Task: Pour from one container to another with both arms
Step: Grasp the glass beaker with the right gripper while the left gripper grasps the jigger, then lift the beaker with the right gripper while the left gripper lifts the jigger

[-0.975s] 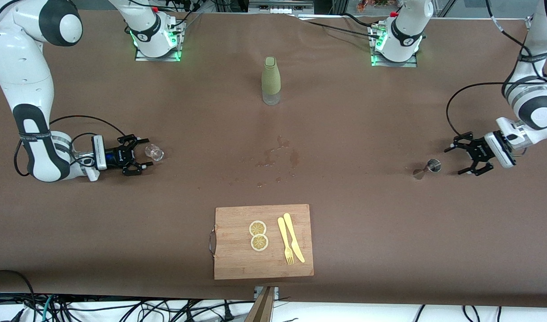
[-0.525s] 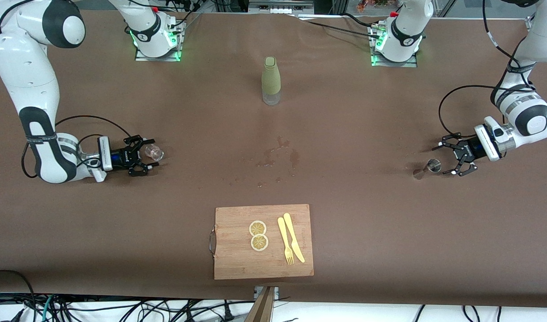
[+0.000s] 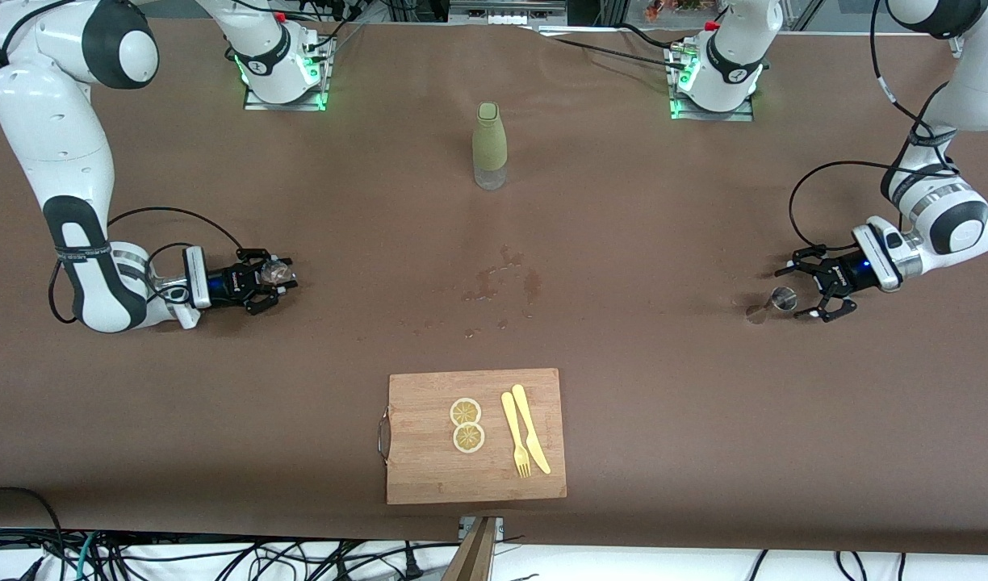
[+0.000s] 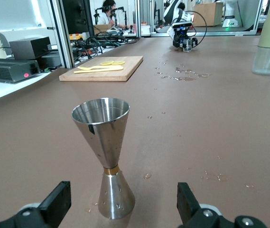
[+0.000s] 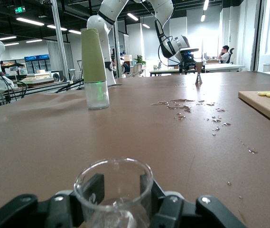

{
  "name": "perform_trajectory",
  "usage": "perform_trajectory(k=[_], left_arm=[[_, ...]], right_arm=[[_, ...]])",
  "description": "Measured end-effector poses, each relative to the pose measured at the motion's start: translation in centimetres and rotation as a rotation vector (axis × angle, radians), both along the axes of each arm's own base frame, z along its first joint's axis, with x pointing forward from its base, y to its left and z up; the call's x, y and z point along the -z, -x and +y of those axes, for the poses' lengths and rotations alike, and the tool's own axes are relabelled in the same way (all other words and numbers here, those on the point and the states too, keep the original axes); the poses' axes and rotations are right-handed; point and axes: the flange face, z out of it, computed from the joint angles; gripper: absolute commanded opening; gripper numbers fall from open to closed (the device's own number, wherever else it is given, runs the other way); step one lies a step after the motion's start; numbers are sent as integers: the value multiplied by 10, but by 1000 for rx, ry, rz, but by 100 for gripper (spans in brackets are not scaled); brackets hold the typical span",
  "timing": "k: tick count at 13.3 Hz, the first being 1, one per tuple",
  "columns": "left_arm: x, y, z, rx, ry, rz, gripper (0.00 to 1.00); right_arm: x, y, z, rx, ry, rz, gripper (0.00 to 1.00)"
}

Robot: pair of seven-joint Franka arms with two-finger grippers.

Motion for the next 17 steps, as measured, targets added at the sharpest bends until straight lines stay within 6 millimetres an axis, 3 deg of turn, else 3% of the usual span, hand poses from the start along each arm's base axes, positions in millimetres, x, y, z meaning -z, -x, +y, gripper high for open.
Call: perform_trajectory(k=[7,9,12,17], left_arm=[[16,-19,-18,19,24,-8,87],[17,-23,-23,19,29,-11,79],[19,-27,-31,21,37,-13,67],[18,-27,-35,29,46,-13,66]], right_arm=[[-9,2,9,-4,-80,59,16],[-13,-2,17,-6,-84,95,16],[-29,-20,51,17,-122,152,16],[-69,-68,140,73,-102,175,16]])
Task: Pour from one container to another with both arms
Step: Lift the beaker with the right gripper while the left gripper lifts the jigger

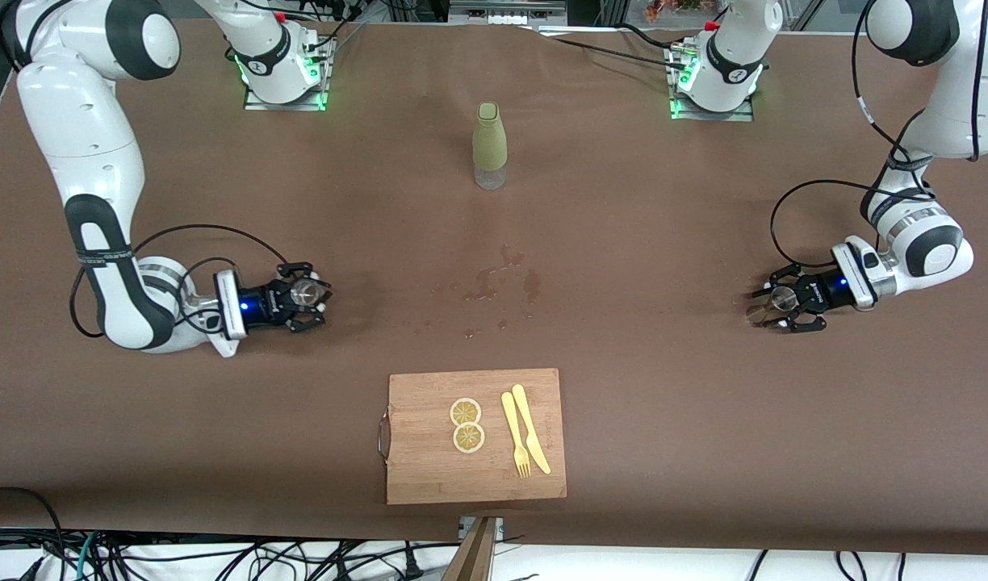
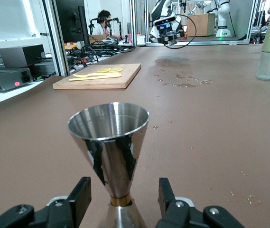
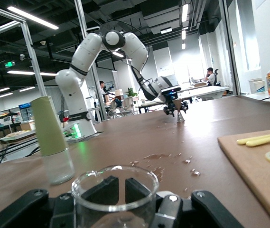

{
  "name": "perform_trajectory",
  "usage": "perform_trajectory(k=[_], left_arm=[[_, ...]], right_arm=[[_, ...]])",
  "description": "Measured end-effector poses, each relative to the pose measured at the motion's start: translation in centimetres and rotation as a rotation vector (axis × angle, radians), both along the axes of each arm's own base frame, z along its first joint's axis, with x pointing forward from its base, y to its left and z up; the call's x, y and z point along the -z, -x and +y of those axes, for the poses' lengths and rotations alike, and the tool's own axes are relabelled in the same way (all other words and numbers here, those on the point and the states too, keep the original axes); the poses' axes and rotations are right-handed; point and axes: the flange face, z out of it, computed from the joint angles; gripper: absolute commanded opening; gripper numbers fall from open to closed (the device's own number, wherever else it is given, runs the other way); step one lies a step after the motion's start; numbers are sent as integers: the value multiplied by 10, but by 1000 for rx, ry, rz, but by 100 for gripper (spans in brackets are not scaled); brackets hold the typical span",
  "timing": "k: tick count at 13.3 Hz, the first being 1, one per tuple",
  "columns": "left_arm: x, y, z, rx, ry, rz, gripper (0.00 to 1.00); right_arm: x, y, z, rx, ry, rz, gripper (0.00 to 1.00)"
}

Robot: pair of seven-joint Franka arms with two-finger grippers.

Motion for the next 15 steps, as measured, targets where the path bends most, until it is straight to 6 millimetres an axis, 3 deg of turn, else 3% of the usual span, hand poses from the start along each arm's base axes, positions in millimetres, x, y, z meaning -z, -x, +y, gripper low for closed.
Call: perform_trajectory(k=[6,8,9,10,15], left_arm=[[-1,1,1,2,8,-1,55],[-1,2,4,-3,5,0,36],[-1,3,6,-5,3,1,12],[-1,3,7,-7,3,1,0],[-3,3,6,-2,17,-3,0]], right_arm=[[-30,-39,88,92,76,14,16],[-31,-42,109,134,70,27,16],[-31,-42,119,150,75,37,16],[-33,-44,128,161,85,40,16],[-60,-59,157,186,133,72,16]])
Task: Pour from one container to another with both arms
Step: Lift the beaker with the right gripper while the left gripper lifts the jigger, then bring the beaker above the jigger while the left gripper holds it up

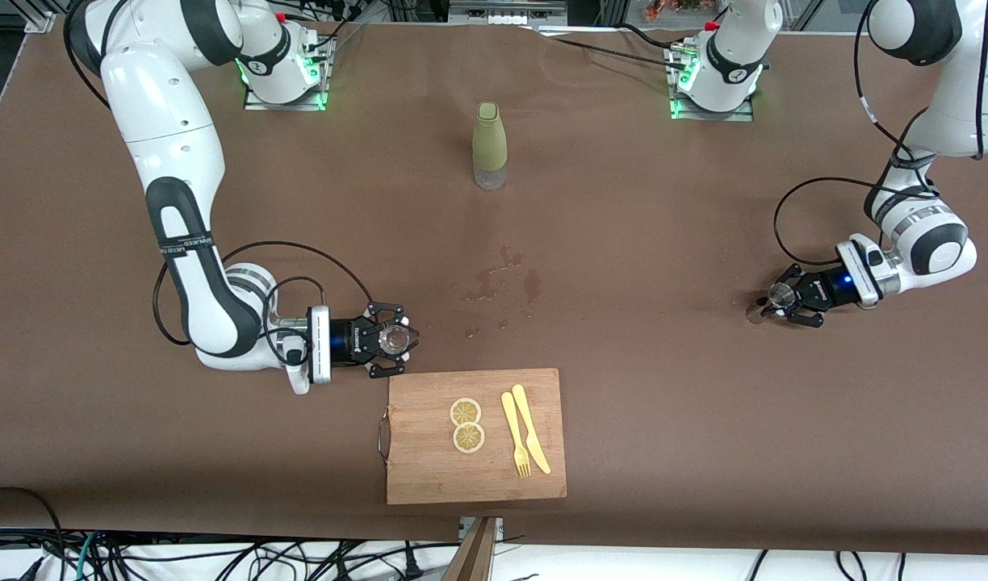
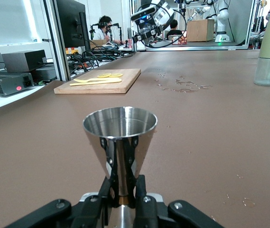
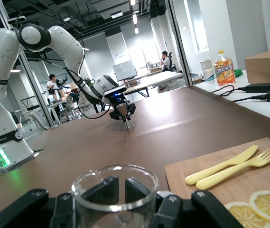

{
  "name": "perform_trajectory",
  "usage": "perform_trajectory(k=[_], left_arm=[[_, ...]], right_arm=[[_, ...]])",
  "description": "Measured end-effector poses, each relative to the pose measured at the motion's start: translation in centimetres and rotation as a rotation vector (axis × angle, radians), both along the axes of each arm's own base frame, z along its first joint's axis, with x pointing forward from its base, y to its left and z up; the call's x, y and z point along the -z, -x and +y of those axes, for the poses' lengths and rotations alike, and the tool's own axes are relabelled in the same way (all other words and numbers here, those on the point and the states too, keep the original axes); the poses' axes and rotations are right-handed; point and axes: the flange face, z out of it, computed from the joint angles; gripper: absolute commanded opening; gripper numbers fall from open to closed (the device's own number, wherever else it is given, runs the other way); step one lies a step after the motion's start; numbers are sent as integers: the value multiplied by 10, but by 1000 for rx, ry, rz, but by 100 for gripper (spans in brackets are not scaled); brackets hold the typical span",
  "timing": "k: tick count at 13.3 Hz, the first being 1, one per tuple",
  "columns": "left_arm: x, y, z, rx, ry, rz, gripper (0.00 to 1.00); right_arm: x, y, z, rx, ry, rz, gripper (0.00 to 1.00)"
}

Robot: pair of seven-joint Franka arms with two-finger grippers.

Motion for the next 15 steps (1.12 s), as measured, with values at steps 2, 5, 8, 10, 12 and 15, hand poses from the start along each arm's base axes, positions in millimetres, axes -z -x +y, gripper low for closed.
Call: perform_trajectory(k=[2,5,8,10,12,15], left_arm=[[0,0,0,0,1,0,0],[0,0,-1,2,8,4,0],[-4,-4,-9,11,32,19,0],[-10,-18,-34,36,65,51,0],[-23,-37,-70,60,106,148,0],[-46,-64,-133,89,102,292,0]], right_arm=[[-14,-2,7,1,5,5,16],[-30,-2,21,-1,17,-18,12],[-43,3,57,33,89,-56,12],[-49,12,91,64,150,-47,12],[-59,23,123,97,204,-43,12],[-68,37,152,109,276,-49,12]])
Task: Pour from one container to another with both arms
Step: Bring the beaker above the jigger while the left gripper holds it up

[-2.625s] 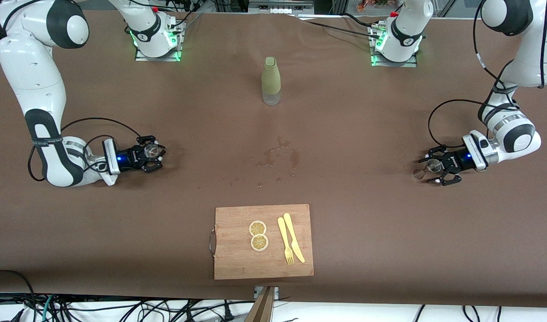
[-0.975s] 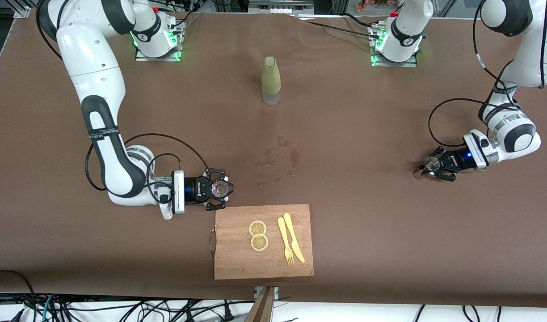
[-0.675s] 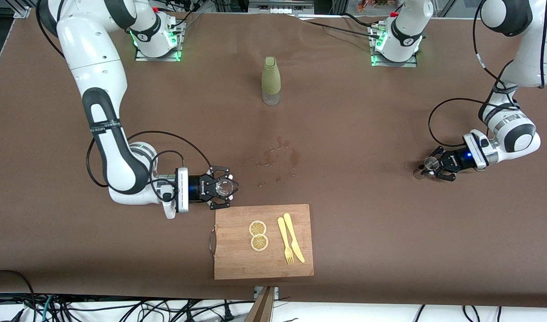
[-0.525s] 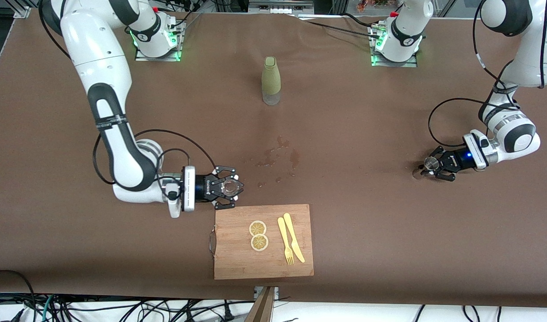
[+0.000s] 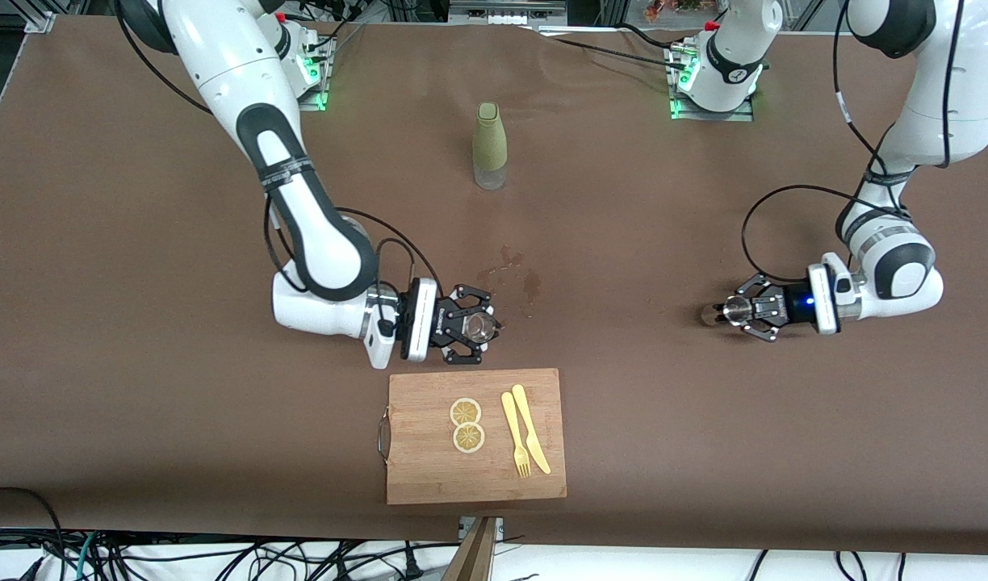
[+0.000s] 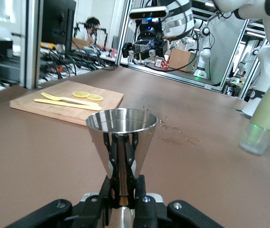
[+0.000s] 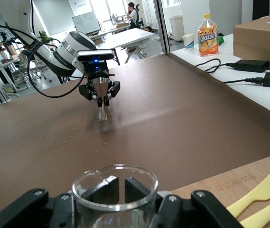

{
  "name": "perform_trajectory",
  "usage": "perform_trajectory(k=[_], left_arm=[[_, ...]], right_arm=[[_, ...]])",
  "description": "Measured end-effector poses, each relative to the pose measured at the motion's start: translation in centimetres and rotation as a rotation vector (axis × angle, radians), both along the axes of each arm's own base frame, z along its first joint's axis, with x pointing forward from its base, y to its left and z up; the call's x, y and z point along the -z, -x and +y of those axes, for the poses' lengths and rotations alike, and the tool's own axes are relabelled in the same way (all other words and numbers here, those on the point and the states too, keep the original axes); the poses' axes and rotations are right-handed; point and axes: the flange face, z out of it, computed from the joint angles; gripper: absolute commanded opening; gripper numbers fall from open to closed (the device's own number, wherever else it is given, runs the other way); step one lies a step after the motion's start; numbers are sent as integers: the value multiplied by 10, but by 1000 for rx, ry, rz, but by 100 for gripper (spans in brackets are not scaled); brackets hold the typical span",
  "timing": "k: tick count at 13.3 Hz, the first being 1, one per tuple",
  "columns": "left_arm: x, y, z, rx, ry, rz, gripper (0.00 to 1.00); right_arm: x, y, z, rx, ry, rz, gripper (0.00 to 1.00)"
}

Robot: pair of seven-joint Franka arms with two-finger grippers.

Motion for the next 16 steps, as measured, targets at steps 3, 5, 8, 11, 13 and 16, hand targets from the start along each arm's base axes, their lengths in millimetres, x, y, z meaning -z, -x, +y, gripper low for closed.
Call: perform_trajectory(k=[3,5,8,11,13,16], left_arm=[[-30,-29,-71,48,-65,40,0],[-42,-45,-107,50,-134,14,0],[-52,-58,-153,39,-191,-42,0],[-50,-55,-204,7,-190,-51,0],[-44,-51,-228,-2,-184,-60,0],[-29,-42,-256,-21,-151,-129,0]], right_arm=[[-10,12,22,-20,105,-19,12],[-24,21,39,-28,157,-22,12],[-50,28,52,-38,196,-24,12],[-64,37,63,-61,262,-25,12],[-66,45,75,-64,325,4,12],[-71,52,87,-31,382,-4,13]])
